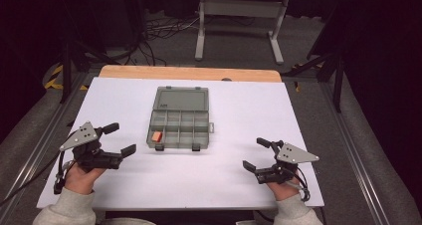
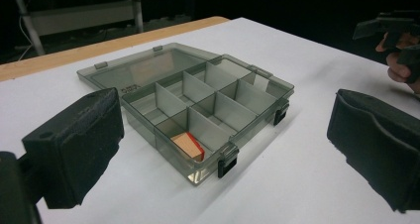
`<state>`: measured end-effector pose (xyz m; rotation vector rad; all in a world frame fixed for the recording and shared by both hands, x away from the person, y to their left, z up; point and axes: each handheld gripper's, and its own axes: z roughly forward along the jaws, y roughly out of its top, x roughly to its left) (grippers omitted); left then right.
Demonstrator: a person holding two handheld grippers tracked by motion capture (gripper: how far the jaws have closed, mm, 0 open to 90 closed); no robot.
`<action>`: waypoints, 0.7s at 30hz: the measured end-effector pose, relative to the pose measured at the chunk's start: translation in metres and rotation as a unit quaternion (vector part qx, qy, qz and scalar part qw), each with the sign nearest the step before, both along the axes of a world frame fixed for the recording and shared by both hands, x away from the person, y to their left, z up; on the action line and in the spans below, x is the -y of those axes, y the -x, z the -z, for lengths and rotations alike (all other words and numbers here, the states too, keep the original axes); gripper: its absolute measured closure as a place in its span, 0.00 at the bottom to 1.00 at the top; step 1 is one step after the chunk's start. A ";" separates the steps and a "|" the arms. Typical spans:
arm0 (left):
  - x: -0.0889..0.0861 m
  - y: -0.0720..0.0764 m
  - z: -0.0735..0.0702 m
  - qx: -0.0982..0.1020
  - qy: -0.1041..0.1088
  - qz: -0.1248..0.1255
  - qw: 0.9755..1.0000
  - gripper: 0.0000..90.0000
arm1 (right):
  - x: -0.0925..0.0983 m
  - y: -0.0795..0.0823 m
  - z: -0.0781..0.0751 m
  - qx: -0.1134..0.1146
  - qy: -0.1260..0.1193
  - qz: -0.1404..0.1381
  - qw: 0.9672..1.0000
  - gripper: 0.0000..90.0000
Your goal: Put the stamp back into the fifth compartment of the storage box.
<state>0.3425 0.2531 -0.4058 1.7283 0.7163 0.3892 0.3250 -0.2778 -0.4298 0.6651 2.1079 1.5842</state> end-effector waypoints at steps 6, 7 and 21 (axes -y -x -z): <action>-0.006 0.005 0.012 0.017 0.016 -0.004 1.000 0.02 | 0.000 0.000 0.000 0.000 -0.002 0.000 1.000 0.10; -0.007 0.006 0.015 0.019 0.016 -0.005 1.000 0.02 | 0.000 0.000 0.000 0.000 -0.002 0.000 1.000 0.10; -0.014 0.010 0.045 0.015 0.037 -0.001 0.999 0.02 | 0.002 -0.003 0.001 -0.011 -0.005 -0.008 1.000 0.08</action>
